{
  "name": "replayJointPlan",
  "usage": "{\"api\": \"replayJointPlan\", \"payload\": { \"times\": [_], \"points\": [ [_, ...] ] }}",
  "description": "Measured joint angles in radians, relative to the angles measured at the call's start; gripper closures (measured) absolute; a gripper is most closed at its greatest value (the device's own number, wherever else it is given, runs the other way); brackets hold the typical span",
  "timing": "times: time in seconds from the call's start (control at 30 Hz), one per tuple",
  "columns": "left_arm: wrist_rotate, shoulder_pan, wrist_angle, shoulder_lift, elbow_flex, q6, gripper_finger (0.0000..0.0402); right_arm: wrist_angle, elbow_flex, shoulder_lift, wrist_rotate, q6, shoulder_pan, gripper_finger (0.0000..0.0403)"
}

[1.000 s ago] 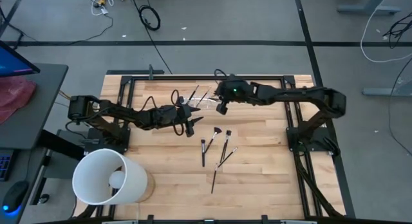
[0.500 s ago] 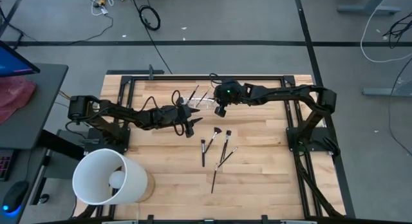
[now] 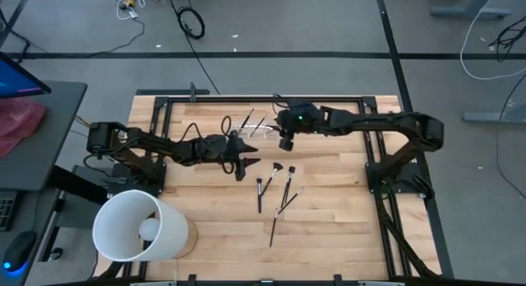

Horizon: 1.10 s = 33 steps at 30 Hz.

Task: Put items in baskets/containers
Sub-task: Put the black eyeshadow brush into the transparent organizer

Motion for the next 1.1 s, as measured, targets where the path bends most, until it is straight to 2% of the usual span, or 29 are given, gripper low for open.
{"api": "replayJointPlan", "payload": {
  "times": [0.17,0.37,0.5,0.63,0.77,0.97,1.1],
  "points": [
    [-0.003,-0.014,-0.022,0.000,0.000,0.004,0.0214,-0.168,0.000,-0.089,-0.023,-0.069,0.120,0.0249],
    [-0.006,-0.014,-0.029,0.000,0.000,0.003,0.0214,-0.308,-0.022,-0.099,-0.176,-0.018,0.296,0.0248],
    [-0.005,-0.015,-0.029,0.000,0.000,0.004,0.0214,-0.183,-0.138,-0.094,-0.217,-0.045,0.399,0.0251],
    [-0.005,-0.015,-0.029,0.000,0.000,0.003,0.0214,0.013,-0.285,-0.095,-0.214,-0.042,0.435,0.0256],
    [-0.006,-0.032,-0.016,0.000,0.000,-0.025,0.0214,0.275,-0.448,-0.094,-0.254,-0.045,0.425,0.0264],
    [-0.010,-0.090,0.055,0.000,0.000,-0.019,0.0214,0.531,-0.649,-0.088,-0.325,0.002,0.366,0.0273],
    [-0.096,-0.101,0.094,0.000,0.001,-0.014,0.0214,0.637,-0.714,-0.053,-0.336,-0.001,0.362,0.0273]
  ]
}}
